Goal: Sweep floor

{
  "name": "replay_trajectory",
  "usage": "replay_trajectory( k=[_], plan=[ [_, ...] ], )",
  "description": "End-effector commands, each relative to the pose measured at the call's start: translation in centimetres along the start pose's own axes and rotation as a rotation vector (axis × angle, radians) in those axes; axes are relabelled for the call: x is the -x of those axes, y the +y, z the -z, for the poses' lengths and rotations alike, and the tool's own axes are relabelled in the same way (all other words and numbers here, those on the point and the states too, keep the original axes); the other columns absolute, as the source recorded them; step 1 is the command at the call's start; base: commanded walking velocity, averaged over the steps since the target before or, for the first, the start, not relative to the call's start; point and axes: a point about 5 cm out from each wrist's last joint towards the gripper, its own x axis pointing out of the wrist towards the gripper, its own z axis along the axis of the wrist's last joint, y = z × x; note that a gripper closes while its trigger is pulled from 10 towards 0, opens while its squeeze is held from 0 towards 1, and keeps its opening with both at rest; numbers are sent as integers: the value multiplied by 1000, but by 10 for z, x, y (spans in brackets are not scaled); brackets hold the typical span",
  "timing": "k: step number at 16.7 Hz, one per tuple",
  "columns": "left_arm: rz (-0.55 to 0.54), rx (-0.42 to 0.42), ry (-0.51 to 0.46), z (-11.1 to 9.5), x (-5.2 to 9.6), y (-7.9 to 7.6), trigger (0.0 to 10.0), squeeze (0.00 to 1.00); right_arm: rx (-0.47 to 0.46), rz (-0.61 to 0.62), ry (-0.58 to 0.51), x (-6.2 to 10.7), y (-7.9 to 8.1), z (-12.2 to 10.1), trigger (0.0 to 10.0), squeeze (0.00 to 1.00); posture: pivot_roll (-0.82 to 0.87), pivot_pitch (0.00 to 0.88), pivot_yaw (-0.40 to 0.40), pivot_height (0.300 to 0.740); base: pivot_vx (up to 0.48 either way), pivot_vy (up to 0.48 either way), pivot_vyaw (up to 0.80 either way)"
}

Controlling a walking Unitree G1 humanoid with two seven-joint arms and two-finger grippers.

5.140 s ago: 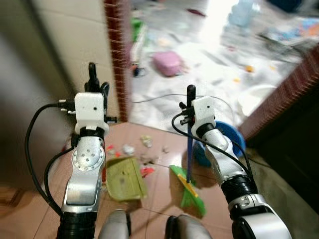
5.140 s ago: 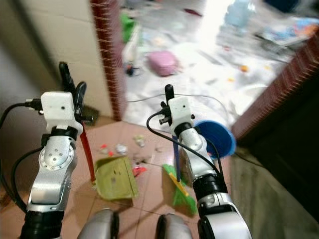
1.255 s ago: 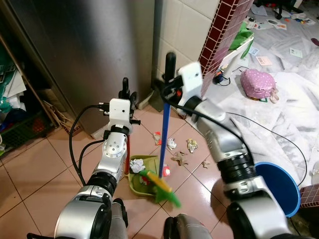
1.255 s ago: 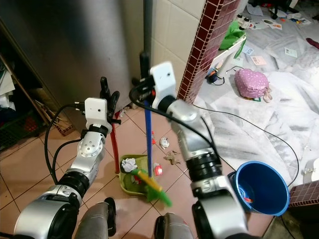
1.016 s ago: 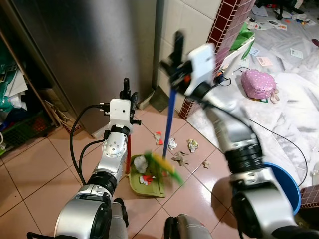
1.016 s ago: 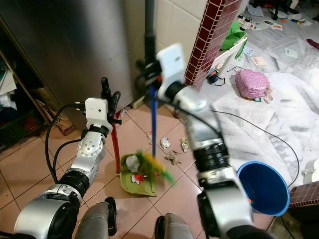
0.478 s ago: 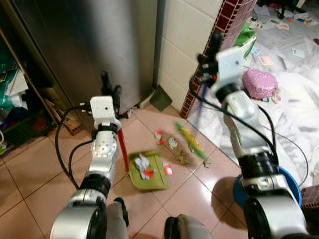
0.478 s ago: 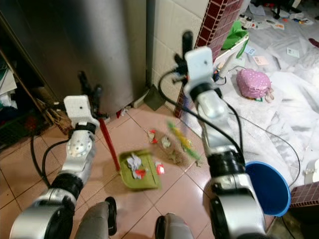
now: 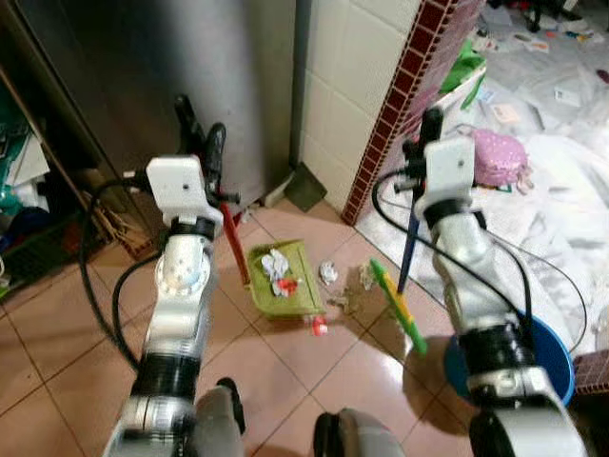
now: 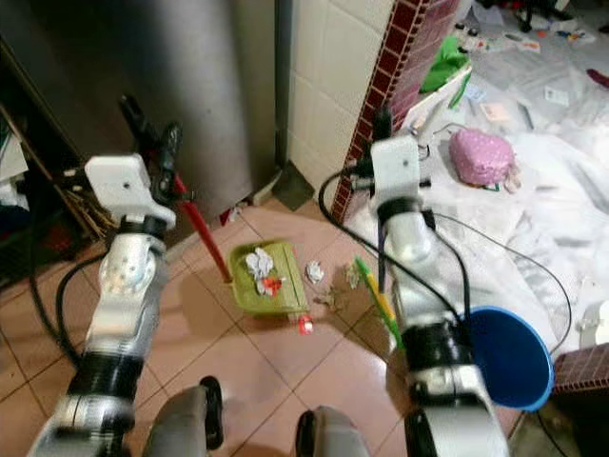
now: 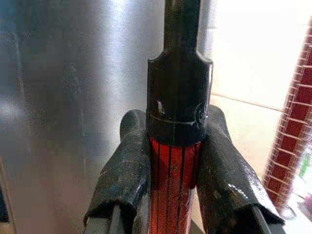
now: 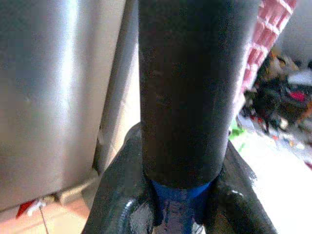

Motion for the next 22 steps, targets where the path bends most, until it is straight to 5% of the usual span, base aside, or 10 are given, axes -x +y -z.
replay_trajectory(
  k=[1, 5, 10, 22],
  plan=[
    [24, 24, -15, -9, 3, -4, 10000, 0, -19, 57, 21, 3, -8, 3, 10000, 0, -18, 141, -64, 740, 0, 0, 0],
    [22, 19, 110, 0, 31, 0, 10000, 0, -12, 98, 77, 18, -6, 25, 10000, 0, -2, 128, -43, 740, 0, 0, -200],
    [40, 66, 173, -1, 40, -3, 10000, 0, -52, 166, 194, 28, -14, 49, 10000, 0, -14, 126, -30, 740, 0, 0, -800],
    [78, 118, 232, -7, 33, -10, 10000, 0, -133, 218, 275, 22, -12, 59, 10000, 0, -15, 114, -39, 740, 0, 187, -578]
  ],
)
